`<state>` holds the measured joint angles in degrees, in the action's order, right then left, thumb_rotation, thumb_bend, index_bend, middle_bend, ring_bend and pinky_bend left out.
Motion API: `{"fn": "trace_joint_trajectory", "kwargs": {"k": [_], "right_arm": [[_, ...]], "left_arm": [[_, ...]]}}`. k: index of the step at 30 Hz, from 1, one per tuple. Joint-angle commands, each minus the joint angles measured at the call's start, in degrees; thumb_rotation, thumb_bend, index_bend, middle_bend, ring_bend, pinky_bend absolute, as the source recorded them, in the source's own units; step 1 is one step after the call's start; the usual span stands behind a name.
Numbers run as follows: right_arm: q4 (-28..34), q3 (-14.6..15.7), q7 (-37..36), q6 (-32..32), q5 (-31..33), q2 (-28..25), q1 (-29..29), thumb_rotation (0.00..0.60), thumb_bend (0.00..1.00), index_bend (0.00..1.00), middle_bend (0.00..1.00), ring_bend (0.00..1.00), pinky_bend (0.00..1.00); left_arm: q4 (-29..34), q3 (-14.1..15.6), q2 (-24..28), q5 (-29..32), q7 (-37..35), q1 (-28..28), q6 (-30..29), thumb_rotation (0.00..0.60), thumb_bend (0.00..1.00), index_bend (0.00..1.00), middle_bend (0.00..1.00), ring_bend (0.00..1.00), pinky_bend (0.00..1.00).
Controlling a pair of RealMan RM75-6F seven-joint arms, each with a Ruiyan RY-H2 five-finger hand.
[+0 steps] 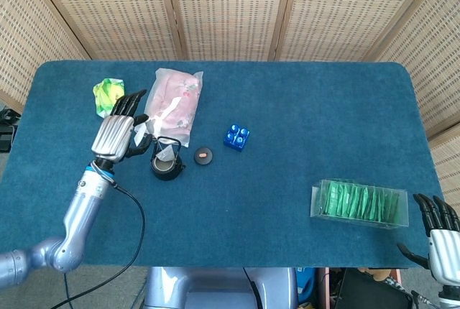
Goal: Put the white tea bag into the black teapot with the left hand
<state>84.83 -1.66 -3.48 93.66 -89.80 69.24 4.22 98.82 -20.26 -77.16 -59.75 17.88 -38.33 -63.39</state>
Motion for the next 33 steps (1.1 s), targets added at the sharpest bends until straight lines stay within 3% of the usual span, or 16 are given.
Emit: {"fn": "trace_joint_trajectory", "kwargs": {"k": [1, 14, 33], "right_arm": [[-0.13, 0.03, -0.07, -0.10, 0.11, 0.04, 0.03, 0.600, 0.01, 0.12, 0.20, 0.08, 0.16], [-0.17, -0.03, -0.09, -0.18, 0.21, 0.01, 0.07, 0.600, 0.01, 0.12, 0.20, 0.08, 0.16], [0.23, -0.17, 0.45, -0.64, -0.02, -0.11, -0.41, 0.600, 0.01, 0.12, 0.20, 0.08, 0.16]], "left_arm": [[-0.28, 0.46, -0.33, 0.46, 0.37, -0.47, 0.19, 0.600, 0.46, 0.61, 0.03, 0.00, 0.00], [-0.08, 5.64, 0.58, 0.41, -1.63, 1.84, 0.59, 0.600, 0.46, 0.61, 0.03, 0.00, 0.00], [6.27, 14.37, 4.89, -8.52, -5.63, 8.63, -2.43, 0.600, 0.46, 0.61, 0.03, 0.00, 0.00]]}}
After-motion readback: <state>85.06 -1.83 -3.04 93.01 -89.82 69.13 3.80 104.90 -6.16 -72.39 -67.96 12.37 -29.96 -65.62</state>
